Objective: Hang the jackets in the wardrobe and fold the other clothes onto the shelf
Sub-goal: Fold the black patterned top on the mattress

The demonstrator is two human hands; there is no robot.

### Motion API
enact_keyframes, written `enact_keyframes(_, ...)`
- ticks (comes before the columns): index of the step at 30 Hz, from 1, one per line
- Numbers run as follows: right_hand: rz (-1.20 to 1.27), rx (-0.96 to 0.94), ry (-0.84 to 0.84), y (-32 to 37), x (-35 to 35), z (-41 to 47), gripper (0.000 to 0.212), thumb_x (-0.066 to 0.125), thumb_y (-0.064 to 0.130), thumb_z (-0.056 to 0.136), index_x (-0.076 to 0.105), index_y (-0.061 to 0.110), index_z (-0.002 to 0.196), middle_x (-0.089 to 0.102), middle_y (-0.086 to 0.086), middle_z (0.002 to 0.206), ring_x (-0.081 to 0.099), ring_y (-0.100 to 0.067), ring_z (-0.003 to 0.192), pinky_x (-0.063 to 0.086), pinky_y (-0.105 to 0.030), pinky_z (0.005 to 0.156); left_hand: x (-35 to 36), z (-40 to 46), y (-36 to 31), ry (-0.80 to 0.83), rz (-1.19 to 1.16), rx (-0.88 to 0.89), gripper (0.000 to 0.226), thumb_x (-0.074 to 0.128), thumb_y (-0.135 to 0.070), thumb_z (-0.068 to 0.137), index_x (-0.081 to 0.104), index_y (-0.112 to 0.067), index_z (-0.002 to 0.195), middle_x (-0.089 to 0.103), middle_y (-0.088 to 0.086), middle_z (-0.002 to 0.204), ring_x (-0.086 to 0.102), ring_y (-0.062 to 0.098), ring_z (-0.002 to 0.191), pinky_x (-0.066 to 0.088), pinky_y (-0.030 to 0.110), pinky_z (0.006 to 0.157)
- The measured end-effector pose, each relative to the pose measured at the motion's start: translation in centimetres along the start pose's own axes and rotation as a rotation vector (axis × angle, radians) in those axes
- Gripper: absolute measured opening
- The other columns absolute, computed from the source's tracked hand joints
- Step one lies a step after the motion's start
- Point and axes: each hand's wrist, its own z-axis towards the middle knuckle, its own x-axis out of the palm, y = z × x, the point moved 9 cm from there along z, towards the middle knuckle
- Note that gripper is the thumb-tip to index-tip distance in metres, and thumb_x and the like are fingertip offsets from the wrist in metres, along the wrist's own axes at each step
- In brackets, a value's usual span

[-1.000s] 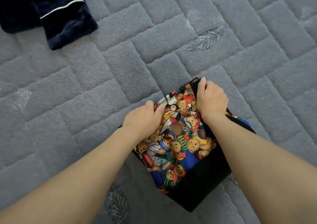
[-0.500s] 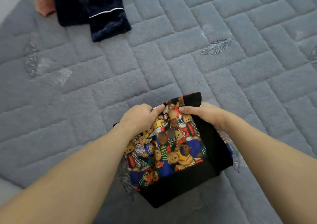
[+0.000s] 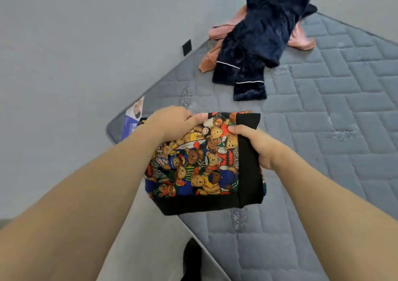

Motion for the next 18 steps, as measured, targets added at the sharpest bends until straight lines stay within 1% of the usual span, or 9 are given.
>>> enact_keyframes(1, -0.014, -0.019, 0.027, 1.4, 2.9, -0.6, 0.037, 0.079, 0.036, 0.074, 0.071, 0.016, 0.104, 0.075, -0.012, 0.099, 0.074, -0.029, 0.084, 0.059, -0.036, 0.059, -2.3, -2.2, 1.8, -0.028, 0.013, -0.028, 0.083, 0.004, -0.087, 0.080, 0.059, -0.026, 0.071, 0.061, -0.006, 0.071, 0.061, 0.016, 0.074, 0.051, 0.041, 0.079)
enact_keyframes(2, -0.034, -0.038, 0.064, 2.6, 5.9, -1.2, 0.038, 0.080, 0.034, 0.074, 0.071, 0.015, 0.105, 0.075, -0.012, 0.100, 0.074, -0.029, 0.085, 0.059, -0.036, 0.061, -4.4, -4.7, 3.7, -0.061, 0.018, -0.069, 0.083, 0.003, -0.088, 0.079, 0.060, -0.027, 0.073, 0.060, -0.007, 0.071, 0.061, 0.015, 0.073, 0.052, 0.041, 0.078)
enact_keyframes(5, -0.109, -0.092, 0.205, 5.1, 15.1, -3.6, 0.045, 0.082, 0.030, 0.069, 0.069, 0.015, 0.109, 0.074, -0.015, 0.103, 0.073, -0.033, 0.090, 0.059, -0.041, 0.067, -9.0, -13.6, 8.6, -0.178, 0.032, -0.217, 0.085, 0.006, -0.084, 0.083, 0.065, -0.023, 0.083, 0.056, -0.004, 0.073, 0.056, 0.014, 0.067, 0.046, 0.032, 0.062)
enact_keyframes(6, -0.135, -0.109, 0.256, 5.5, 18.1, -4.5, 0.046, 0.082, 0.029, 0.069, 0.069, 0.015, 0.110, 0.074, -0.015, 0.103, 0.072, -0.034, 0.090, 0.059, -0.042, 0.068, -10.1, -17.0, 9.9, -0.211, 0.039, -0.277, 0.085, 0.008, -0.082, 0.085, 0.066, -0.021, 0.084, 0.060, -0.002, 0.074, 0.055, 0.015, 0.065, 0.045, 0.032, 0.059)
enact_keyframes(9, -0.217, -0.154, 0.422, 5.8, 26.9, -7.9, 0.037, 0.081, 0.027, 0.070, 0.070, 0.016, 0.104, 0.074, -0.017, 0.102, 0.073, -0.034, 0.088, 0.059, -0.041, 0.066, -12.3, -28.2, 12.7, -0.310, 0.050, -0.502, 0.085, 0.009, -0.083, 0.085, 0.061, -0.017, 0.072, 0.062, -0.002, 0.065, 0.058, 0.016, 0.063, 0.046, 0.032, 0.057)
enact_keyframes(11, -0.275, -0.167, 0.530, 4.7, 32.3, -11.1, 0.037, 0.081, 0.026, 0.072, 0.070, 0.014, 0.106, 0.073, -0.018, 0.103, 0.072, -0.036, 0.089, 0.059, -0.043, 0.070, -13.2, -36.3, 13.2, -0.367, 0.042, -0.649, 0.082, 0.011, -0.082, 0.086, 0.060, -0.018, 0.071, 0.061, -0.003, 0.064, 0.058, 0.015, 0.063, 0.045, 0.032, 0.057)
enact_keyframes(13, -0.321, -0.151, 0.625, 2.8, 37.2, -14.8, 0.047, 0.082, 0.029, 0.070, 0.068, 0.011, 0.111, 0.073, -0.019, 0.103, 0.072, -0.036, 0.088, 0.059, -0.044, 0.071, -14.0, -44.2, 12.5, -0.417, 0.052, -0.776, 0.081, 0.012, -0.083, 0.086, 0.058, -0.019, 0.069, 0.060, -0.004, 0.064, 0.057, 0.014, 0.062, 0.044, 0.032, 0.055)
enact_keyframes(16, -0.369, -0.103, 0.768, -1.1, 43.8, -21.2, 0.061, 0.082, 0.033, 0.065, 0.066, 0.008, 0.118, 0.072, -0.020, 0.106, 0.071, -0.035, 0.086, 0.058, -0.043, 0.068, -15.4, -55.5, 9.8, -0.469, 0.123, -0.944, 0.077, 0.010, -0.084, 0.085, 0.054, -0.024, 0.065, 0.057, -0.008, 0.062, 0.055, 0.010, 0.059, 0.035, 0.028, 0.050)
enact_keyframes(18, -0.398, -0.076, 0.868, -3.9, 48.0, -25.9, 0.062, 0.080, 0.035, 0.066, 0.064, 0.008, 0.120, 0.071, -0.020, 0.109, 0.071, -0.034, 0.086, 0.058, -0.042, 0.068, -16.3, -63.0, 7.6, -0.477, 0.177, -1.065, 0.077, 0.008, -0.085, 0.083, 0.054, -0.025, 0.067, 0.058, -0.008, 0.064, 0.055, 0.010, 0.059, 0.040, 0.029, 0.052)
